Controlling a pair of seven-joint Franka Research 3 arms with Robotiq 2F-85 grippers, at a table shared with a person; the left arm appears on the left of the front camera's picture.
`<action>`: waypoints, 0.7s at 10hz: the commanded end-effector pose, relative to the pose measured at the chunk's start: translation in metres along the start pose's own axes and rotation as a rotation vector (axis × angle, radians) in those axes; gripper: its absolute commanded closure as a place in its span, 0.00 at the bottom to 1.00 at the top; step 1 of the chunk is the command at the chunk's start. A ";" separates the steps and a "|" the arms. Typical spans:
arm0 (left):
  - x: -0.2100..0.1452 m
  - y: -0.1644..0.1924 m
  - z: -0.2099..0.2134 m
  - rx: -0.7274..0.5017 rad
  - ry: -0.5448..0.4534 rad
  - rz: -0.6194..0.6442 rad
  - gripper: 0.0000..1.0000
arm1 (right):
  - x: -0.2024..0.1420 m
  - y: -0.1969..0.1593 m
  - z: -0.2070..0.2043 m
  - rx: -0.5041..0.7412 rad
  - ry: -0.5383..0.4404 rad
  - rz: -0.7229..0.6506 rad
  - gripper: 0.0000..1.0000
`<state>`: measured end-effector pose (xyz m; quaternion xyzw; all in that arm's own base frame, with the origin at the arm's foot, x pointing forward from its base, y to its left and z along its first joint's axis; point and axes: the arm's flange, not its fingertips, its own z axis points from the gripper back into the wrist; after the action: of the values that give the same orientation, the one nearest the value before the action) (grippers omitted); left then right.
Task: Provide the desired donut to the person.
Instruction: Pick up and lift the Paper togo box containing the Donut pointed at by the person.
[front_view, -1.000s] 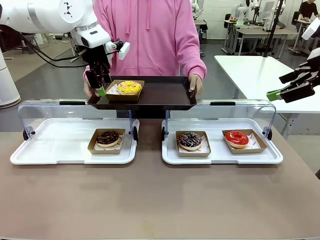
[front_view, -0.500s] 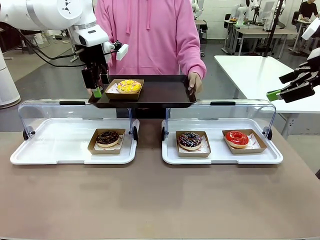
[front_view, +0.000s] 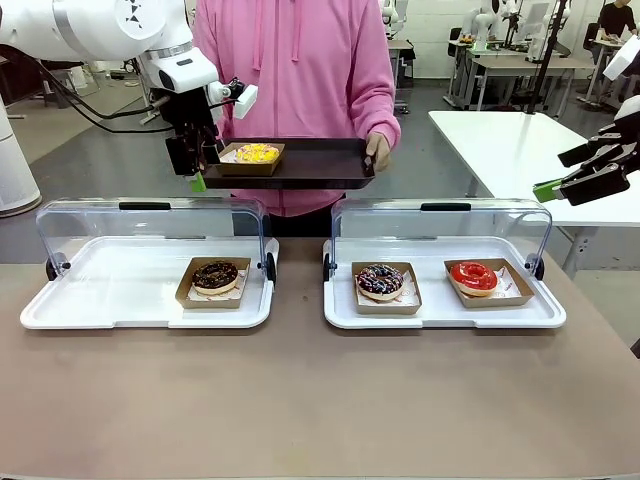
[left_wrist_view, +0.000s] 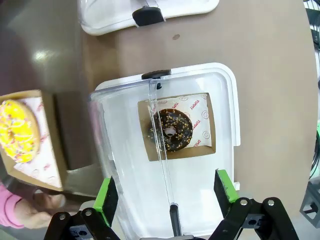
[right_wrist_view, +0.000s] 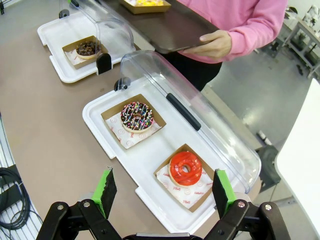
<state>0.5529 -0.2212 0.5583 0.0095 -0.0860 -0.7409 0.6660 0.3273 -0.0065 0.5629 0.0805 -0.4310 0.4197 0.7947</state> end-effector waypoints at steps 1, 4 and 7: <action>0.000 0.002 0.000 0.013 -0.003 0.009 0.00 | -0.001 -0.001 -0.001 0.009 0.003 0.000 0.00; 0.000 0.002 0.000 0.013 -0.003 0.009 0.00 | -0.001 -0.001 -0.001 0.009 0.003 0.000 0.00; 0.000 0.002 0.000 0.013 -0.003 0.009 0.00 | -0.001 -0.001 -0.001 0.009 0.003 0.000 0.00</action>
<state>0.5530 -0.2212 0.5582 0.0095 -0.0860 -0.7409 0.6660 0.3273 -0.0065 0.5629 0.0805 -0.4310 0.4197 0.7947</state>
